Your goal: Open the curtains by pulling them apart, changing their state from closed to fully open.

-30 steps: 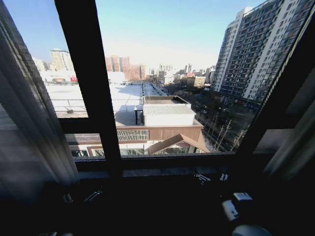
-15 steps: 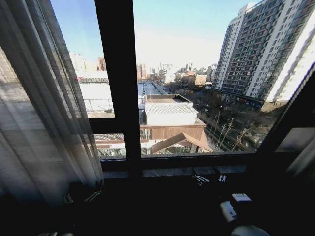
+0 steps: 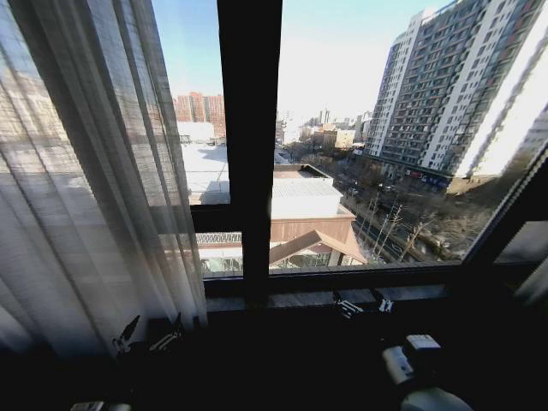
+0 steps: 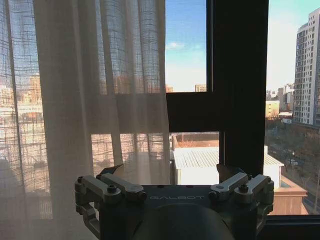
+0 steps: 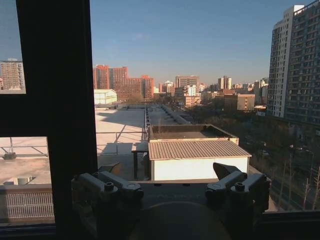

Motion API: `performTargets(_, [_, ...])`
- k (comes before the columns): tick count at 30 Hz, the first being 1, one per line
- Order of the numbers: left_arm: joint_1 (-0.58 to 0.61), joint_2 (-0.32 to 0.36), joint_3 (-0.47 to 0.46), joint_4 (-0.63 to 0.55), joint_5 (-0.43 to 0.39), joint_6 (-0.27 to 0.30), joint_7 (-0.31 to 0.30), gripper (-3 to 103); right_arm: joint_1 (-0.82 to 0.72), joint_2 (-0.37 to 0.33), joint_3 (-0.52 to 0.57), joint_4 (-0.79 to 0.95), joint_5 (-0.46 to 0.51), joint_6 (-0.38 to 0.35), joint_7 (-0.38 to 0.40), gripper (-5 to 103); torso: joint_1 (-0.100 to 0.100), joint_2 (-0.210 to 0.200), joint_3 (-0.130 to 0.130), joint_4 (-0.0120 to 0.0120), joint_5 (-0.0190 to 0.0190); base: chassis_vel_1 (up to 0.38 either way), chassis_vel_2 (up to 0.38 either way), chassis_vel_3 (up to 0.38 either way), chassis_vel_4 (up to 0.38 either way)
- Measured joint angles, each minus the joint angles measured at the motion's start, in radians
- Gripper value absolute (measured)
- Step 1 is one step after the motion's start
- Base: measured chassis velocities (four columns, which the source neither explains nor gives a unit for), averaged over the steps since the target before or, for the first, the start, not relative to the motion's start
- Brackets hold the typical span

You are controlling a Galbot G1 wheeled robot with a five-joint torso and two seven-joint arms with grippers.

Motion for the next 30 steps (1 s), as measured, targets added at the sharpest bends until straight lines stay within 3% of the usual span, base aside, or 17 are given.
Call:
performTargets(7, [-0.031,0.027,-0.012,0.0,-0.015,0.022,-0.02,100,-0.003,-0.006,0.005,0.0,0.0,0.0,-0.003,100,0.0,0.0,0.0,0.0,-0.0017,-0.006,-0.018,0.013,0.024])
performTargets(19, [-0.025,0.021,-0.009,0.0,-0.014,0.022,-0.02,100,0.007,-0.002,0.0,0.0,-0.006,-0.008,-0.005,100,0.0,0.0,0.0,0.0,-0.0008,0.004,0.003,-0.005,-0.003])
performTargets(30, [-0.025,0.017,0.0,0.0,-0.009,0.024,-0.019,100,0.017,0.0,-0.001,0.0,-0.006,-0.006,-0.015,100,0.0,0.0,0.0,0.0,-0.0009,0.159,0.157,-0.138,-0.155])
